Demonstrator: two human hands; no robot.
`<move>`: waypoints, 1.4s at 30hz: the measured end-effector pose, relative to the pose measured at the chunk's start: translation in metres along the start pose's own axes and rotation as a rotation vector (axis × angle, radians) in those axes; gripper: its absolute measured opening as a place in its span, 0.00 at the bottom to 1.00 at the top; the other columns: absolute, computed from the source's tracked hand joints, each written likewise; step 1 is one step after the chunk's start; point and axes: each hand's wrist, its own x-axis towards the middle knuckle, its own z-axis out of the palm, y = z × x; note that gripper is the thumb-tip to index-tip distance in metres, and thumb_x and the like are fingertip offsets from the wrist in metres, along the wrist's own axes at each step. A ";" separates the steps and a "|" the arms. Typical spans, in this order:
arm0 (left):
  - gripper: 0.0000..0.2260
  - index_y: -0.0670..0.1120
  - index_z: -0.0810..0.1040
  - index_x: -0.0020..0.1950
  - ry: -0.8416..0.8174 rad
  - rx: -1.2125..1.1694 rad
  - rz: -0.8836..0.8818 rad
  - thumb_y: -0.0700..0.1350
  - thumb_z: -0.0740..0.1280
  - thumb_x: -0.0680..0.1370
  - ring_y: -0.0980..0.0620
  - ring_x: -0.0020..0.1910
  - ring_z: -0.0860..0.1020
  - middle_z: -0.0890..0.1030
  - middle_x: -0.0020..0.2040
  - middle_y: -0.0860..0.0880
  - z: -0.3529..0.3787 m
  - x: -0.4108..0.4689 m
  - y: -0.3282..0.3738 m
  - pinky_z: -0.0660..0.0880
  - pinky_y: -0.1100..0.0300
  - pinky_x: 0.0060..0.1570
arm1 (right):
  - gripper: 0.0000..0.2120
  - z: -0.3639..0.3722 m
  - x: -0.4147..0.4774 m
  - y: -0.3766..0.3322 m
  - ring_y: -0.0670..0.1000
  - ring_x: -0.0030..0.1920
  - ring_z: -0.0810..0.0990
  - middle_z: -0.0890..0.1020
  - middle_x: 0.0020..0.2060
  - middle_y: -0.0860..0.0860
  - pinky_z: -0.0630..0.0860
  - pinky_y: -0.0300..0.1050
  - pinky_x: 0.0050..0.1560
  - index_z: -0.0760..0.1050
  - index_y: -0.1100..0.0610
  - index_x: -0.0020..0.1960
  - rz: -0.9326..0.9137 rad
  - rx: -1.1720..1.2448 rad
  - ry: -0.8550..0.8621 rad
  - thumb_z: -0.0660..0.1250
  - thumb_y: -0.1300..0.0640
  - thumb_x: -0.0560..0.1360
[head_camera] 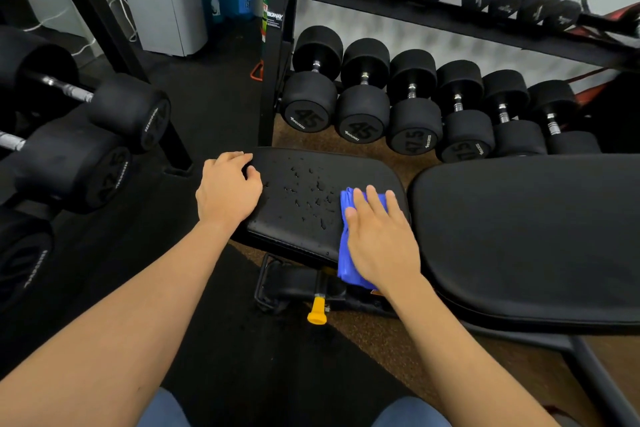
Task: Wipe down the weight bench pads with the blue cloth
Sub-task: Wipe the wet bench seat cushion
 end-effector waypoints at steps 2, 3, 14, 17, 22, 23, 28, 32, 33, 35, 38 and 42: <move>0.18 0.51 0.77 0.71 0.005 -0.001 0.003 0.50 0.61 0.82 0.47 0.70 0.69 0.76 0.70 0.53 0.000 -0.001 0.000 0.73 0.45 0.60 | 0.38 0.001 0.006 0.018 0.65 0.78 0.56 0.61 0.78 0.59 0.60 0.64 0.74 0.58 0.60 0.78 0.055 0.019 0.005 0.25 0.48 0.78; 0.18 0.51 0.77 0.71 0.006 -0.001 -0.001 0.50 0.61 0.82 0.47 0.70 0.69 0.75 0.71 0.53 0.000 0.000 0.001 0.73 0.45 0.60 | 0.37 0.001 0.019 0.029 0.64 0.78 0.58 0.63 0.78 0.58 0.60 0.63 0.74 0.58 0.60 0.78 0.109 0.019 0.044 0.26 0.47 0.78; 0.17 0.51 0.77 0.71 0.004 -0.014 -0.011 0.50 0.61 0.83 0.48 0.71 0.69 0.75 0.70 0.53 -0.002 -0.004 0.005 0.73 0.46 0.60 | 0.34 -0.014 -0.008 0.019 0.65 0.76 0.60 0.64 0.77 0.59 0.60 0.61 0.75 0.61 0.62 0.77 0.292 0.164 0.150 0.34 0.46 0.81; 0.17 0.52 0.77 0.71 0.010 -0.013 -0.025 0.50 0.60 0.83 0.47 0.71 0.69 0.75 0.71 0.53 0.000 -0.006 0.005 0.73 0.46 0.60 | 0.29 -0.020 -0.037 -0.013 0.65 0.78 0.58 0.63 0.78 0.58 0.64 0.61 0.73 0.60 0.58 0.79 0.390 0.173 0.179 0.43 0.45 0.84; 0.18 0.53 0.76 0.72 -0.003 -0.012 -0.049 0.50 0.60 0.83 0.47 0.72 0.68 0.74 0.72 0.54 -0.001 -0.004 0.005 0.72 0.45 0.61 | 0.28 -0.031 -0.011 -0.075 0.67 0.79 0.51 0.59 0.79 0.59 0.58 0.64 0.75 0.56 0.59 0.80 0.304 0.173 0.170 0.47 0.46 0.85; 0.18 0.53 0.76 0.72 -0.008 -0.015 -0.050 0.50 0.60 0.83 0.47 0.72 0.68 0.74 0.72 0.54 -0.001 -0.004 0.003 0.72 0.45 0.62 | 0.28 -0.032 -0.003 -0.080 0.67 0.79 0.49 0.56 0.80 0.59 0.55 0.64 0.76 0.54 0.59 0.81 0.261 0.183 0.132 0.46 0.47 0.85; 0.17 0.52 0.77 0.71 -0.004 -0.062 -0.036 0.50 0.60 0.83 0.48 0.72 0.68 0.75 0.72 0.55 -0.004 -0.004 0.000 0.71 0.46 0.62 | 0.27 -0.035 0.017 -0.045 0.67 0.78 0.51 0.59 0.79 0.58 0.55 0.66 0.75 0.57 0.59 0.79 0.283 0.170 0.122 0.45 0.48 0.84; 0.17 0.52 0.77 0.71 0.012 -0.081 -0.040 0.50 0.60 0.83 0.49 0.71 0.68 0.75 0.71 0.56 -0.002 -0.004 0.001 0.72 0.46 0.61 | 0.28 -0.033 -0.007 -0.036 0.67 0.79 0.49 0.57 0.80 0.58 0.54 0.62 0.76 0.54 0.60 0.81 0.450 0.167 0.105 0.46 0.47 0.85; 0.17 0.52 0.78 0.70 0.019 -0.093 -0.049 0.50 0.60 0.83 0.49 0.71 0.69 0.76 0.71 0.56 -0.002 -0.004 0.001 0.72 0.46 0.61 | 0.28 -0.033 -0.011 -0.048 0.67 0.79 0.48 0.57 0.80 0.59 0.53 0.62 0.77 0.53 0.61 0.81 0.471 0.162 0.114 0.46 0.47 0.85; 0.17 0.52 0.78 0.70 0.022 -0.114 -0.057 0.50 0.58 0.83 0.49 0.70 0.69 0.76 0.71 0.55 -0.001 -0.004 0.001 0.72 0.46 0.61 | 0.29 -0.033 -0.011 -0.084 0.67 0.79 0.46 0.55 0.80 0.60 0.51 0.62 0.77 0.53 0.61 0.81 0.458 0.180 0.123 0.47 0.46 0.85; 0.17 0.51 0.78 0.70 0.016 -0.132 -0.067 0.49 0.58 0.83 0.49 0.70 0.69 0.76 0.71 0.54 -0.004 -0.004 -0.001 0.72 0.47 0.61 | 0.30 -0.032 -0.002 -0.133 0.67 0.79 0.41 0.50 0.81 0.61 0.47 0.64 0.78 0.49 0.61 0.81 0.355 0.229 0.095 0.44 0.46 0.85; 0.18 0.50 0.77 0.71 -0.027 -0.090 -0.021 0.48 0.61 0.82 0.48 0.71 0.68 0.75 0.71 0.53 -0.006 -0.004 0.000 0.74 0.45 0.61 | 0.29 -0.031 -0.008 -0.108 0.67 0.79 0.43 0.51 0.81 0.59 0.50 0.63 0.78 0.49 0.59 0.82 0.270 0.201 0.084 0.42 0.45 0.85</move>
